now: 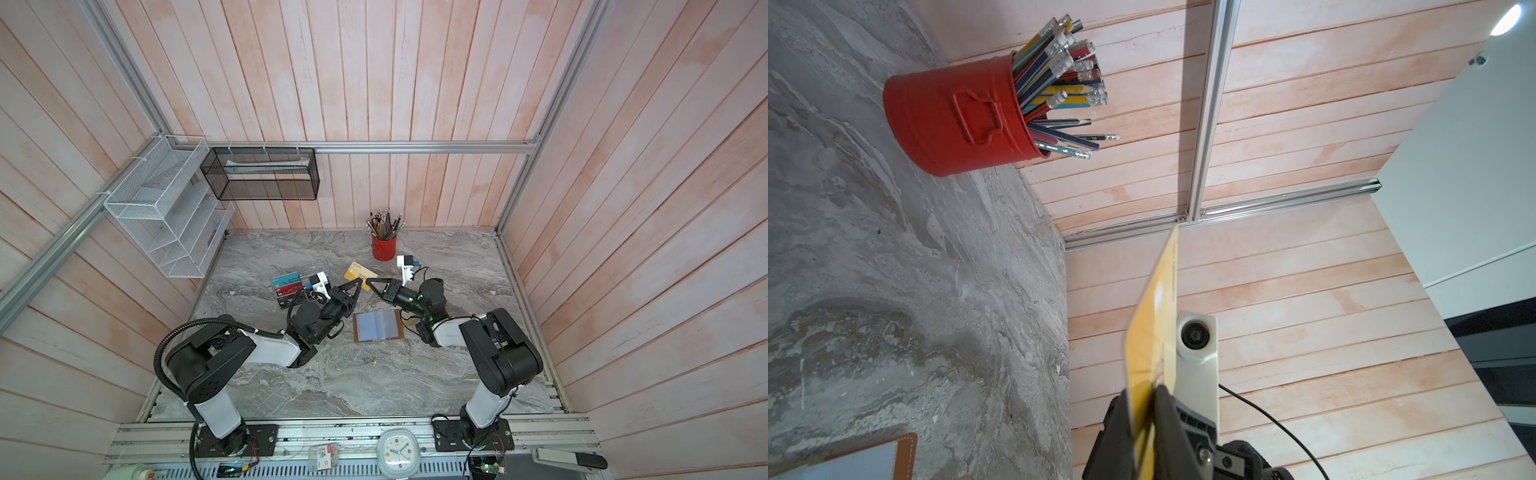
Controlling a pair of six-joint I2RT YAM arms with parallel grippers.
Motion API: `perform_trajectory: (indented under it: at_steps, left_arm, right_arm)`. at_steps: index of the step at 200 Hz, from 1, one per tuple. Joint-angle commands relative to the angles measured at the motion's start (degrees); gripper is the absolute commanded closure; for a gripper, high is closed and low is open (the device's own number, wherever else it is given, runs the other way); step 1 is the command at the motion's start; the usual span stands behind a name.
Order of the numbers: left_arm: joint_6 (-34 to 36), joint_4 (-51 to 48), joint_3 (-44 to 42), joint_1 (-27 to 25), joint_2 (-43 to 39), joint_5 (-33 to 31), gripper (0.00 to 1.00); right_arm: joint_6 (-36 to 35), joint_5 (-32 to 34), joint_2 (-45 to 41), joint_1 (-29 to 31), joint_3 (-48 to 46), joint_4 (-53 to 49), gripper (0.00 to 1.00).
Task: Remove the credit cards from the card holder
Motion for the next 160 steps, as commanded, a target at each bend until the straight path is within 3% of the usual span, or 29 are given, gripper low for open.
perform_trajectory:
  at_steps: [1, 18, 55, 68, 77, 103, 118, 160]
  left_arm:
    - [1.5, -1.8, 1.6, -0.5, -1.2, -0.3, 0.79]
    - [2.1, -2.9, 1.5, -0.5, -1.8, 0.0, 0.7]
    - [2.9, -5.8, 0.8, -0.5, -4.0, -0.5, 0.64]
    - [3.1, -7.2, 0.7, -0.6, -4.8, -0.4, 0.51]
    - [3.3, -7.6, 0.4, -0.5, -5.3, -0.4, 0.48]
    - [3.6, -10.6, -0.7, -0.5, -7.8, -1.3, 0.22]
    - [4.8, -16.0, -0.3, -0.5, -10.1, -1.4, 0.01]
    - [7.5, -47.6, 5.8, 0.3, -19.4, -2.6, 0.0]
  right_arm:
    - [-0.9, -1.4, 0.4, 0.3, 1.3, 1.3, 1.0]
    - [-1.4, -1.2, 0.2, 0.3, 1.4, 0.6, 1.0]
    - [-2.8, -0.9, -0.4, 0.2, 1.5, -0.9, 1.0]
    - [-3.3, -0.6, -1.0, 0.1, 1.3, -1.6, 1.0]
    - [-4.3, -0.4, -1.4, 0.0, 1.3, -2.9, 1.0]
    - [-8.9, 0.0, -3.2, -0.5, 1.9, -8.9, 1.0]
    - [-12.8, 0.4, -4.7, -0.6, 2.6, -13.2, 1.0]
    - [-28.3, 4.3, -10.1, -0.3, 5.7, -31.2, 1.0]
